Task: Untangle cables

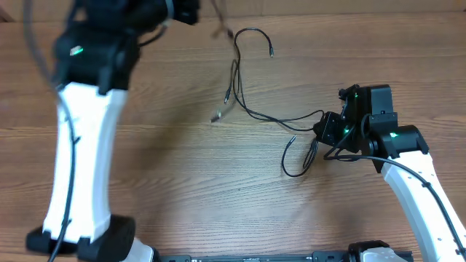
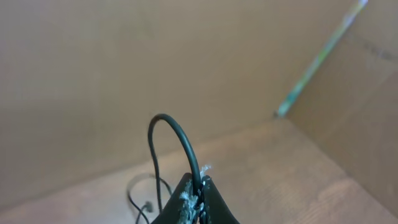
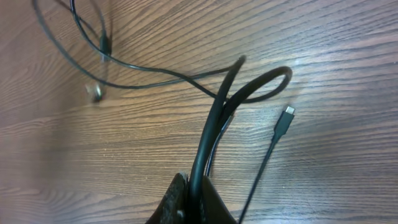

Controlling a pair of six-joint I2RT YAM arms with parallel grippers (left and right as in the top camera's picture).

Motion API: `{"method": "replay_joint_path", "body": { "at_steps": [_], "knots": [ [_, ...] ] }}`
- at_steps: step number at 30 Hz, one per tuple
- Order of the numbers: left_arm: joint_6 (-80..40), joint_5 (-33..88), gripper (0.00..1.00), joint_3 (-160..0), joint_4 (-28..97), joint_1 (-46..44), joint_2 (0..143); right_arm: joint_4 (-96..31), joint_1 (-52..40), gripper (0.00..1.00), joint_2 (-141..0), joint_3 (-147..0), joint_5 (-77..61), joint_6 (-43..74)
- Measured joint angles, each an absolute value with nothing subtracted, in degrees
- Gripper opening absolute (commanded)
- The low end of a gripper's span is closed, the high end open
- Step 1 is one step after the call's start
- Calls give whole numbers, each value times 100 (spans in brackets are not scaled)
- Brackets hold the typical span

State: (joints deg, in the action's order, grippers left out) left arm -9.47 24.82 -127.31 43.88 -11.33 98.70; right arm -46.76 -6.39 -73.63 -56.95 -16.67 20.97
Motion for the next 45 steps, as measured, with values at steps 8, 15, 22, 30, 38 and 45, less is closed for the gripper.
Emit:
{"method": "replay_joint_path", "body": {
  "at_steps": [8, 15, 22, 30, 38, 45],
  "knots": [
    [-947, 2532, 4, -12733, 4394, 169, 9126, -4676, -642, 4, -7363, -5695, -1649, 2097],
    [-1059, 2504, 4, -12733, 4414, 1402, 8866, -4674, -642, 4, -7363, -5695, -1649, 2095],
    [-1505, 2359, 4, -12733, 4515, 2724, 8823, -4674, -642, 4, -7363, -5695, -1647, 2093],
    [-2165, 1667, 4, -12733, 4871, 3684, 8818, -4676, -642, 4, -7363, -5695, -1634, 2095],
    [-2451, 502, 4, -12733, 5485, 3686, 8823, -4678, -642, 4, -7363, -5695, -1627, 2097],
    [-2517, 298, 4, -12737, 6016, 3684, 9249, -4676, -642, 4, -7363, -5695, -1627, 2097]
  ]
}}
